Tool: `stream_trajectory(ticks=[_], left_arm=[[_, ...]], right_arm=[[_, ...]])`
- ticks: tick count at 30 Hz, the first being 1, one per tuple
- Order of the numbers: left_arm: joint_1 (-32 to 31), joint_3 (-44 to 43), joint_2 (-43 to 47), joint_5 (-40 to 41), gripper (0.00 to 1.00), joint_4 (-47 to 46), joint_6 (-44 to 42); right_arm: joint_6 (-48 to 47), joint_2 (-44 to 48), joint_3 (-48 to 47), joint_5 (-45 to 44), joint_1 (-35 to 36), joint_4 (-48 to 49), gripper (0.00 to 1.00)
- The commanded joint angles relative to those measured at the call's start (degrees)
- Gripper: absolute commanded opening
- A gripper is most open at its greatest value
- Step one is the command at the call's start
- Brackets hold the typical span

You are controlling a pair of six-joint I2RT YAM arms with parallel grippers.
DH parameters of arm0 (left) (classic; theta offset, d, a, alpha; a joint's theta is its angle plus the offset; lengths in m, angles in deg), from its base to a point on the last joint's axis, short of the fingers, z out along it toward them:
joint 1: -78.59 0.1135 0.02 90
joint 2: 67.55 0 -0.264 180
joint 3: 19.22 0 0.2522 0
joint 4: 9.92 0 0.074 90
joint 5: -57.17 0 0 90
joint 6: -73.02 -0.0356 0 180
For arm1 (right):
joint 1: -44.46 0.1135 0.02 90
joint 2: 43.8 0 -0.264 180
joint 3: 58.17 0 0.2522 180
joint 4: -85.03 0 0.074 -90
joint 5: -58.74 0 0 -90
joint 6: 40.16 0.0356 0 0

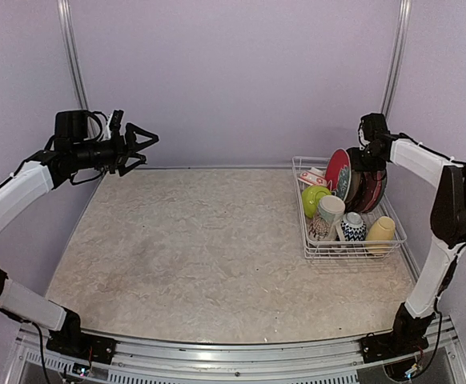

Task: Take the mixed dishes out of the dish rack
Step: Grab the plate from the dish rack.

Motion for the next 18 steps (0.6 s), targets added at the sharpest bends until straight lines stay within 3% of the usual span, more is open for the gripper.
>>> stream_trajectory(ticks=[1, 9, 13, 18], left_arm=[[-0.6, -1.8, 0.0, -0.2, 0.99, 0.0, -0.3], [-0.6, -1.9, -0.2, 0.2, 0.99, 0.3, -0.2], [-0.5, -2.1, -0.1, 0.3, 0.99, 0.7, -0.7], [-0.4, -2.7, 0.1, 1.8, 0.99, 2.1, -1.9]], right_arm=[[0.4, -1.6, -0.1, -2.8, -0.2, 0.1, 0.25], [1.6, -3.0, -1.0, -4.0, 0.1, -1.1, 0.17], [1.9, -2.1, -1.2, -7.2, 0.7, -1.2, 0.01], [1.9, -1.8, -2.1, -10.7, 1.9, -1.7, 0.00]])
